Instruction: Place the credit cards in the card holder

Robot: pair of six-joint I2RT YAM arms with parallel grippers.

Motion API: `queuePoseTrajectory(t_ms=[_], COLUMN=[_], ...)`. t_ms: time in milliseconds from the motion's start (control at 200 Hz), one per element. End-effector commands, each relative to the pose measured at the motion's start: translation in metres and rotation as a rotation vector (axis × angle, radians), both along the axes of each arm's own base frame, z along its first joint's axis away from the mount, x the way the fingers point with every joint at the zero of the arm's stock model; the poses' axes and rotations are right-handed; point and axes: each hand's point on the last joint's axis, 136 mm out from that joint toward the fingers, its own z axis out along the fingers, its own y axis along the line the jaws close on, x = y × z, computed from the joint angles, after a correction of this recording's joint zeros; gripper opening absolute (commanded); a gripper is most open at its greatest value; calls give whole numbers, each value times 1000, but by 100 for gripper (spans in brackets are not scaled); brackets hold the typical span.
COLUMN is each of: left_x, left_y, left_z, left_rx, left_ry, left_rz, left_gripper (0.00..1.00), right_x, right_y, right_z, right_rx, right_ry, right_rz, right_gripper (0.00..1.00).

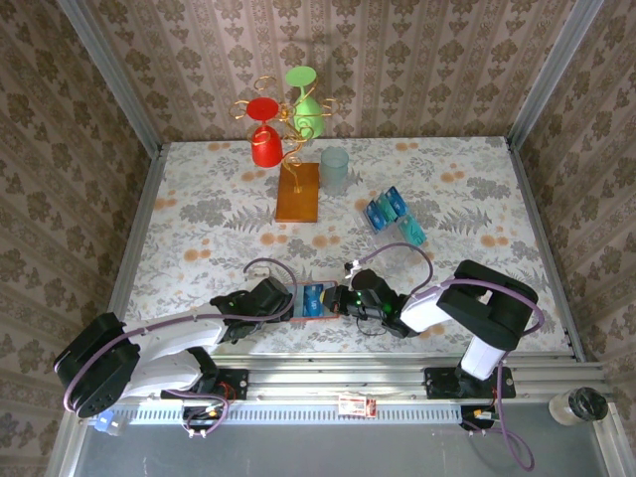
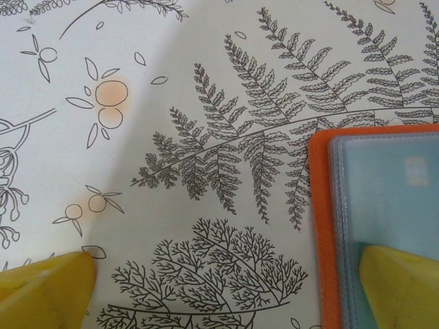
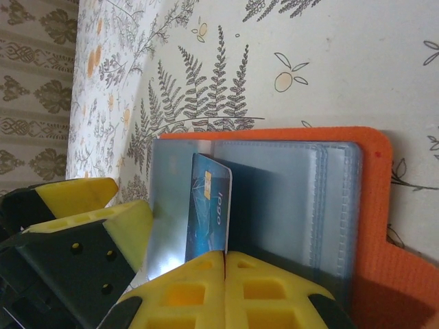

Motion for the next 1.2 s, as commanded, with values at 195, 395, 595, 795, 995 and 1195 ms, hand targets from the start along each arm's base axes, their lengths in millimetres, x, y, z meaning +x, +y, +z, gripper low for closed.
queuePoseTrajectory(t_ms=[195, 395, 595, 795, 995, 1195], left_x=[-12, -12, -10, -4, 3, 3], left_y=[16, 15, 13, 10, 15, 31], left_z=[-15, -13, -9, 3, 19, 14], left_rx=[65, 59, 51, 20, -16, 1], left_ry=[44, 42, 30, 7, -23, 17], left_rz=[4, 3, -1, 14, 37, 82], left_gripper=[100, 100, 100, 100, 100, 100], right_x=[-5, -6, -11, -10, -2, 1], right_y=[10, 20, 30, 23, 16, 22], right_z=[-15, -17, -21, -2, 17, 18], right_rx=[-48, -61, -118, -253, -316, -366], right_ry=[43, 62, 98, 55, 9, 2], right_rz=[41, 70, 138, 218, 231, 274], right_gripper=[0, 0, 0, 26, 24, 12])
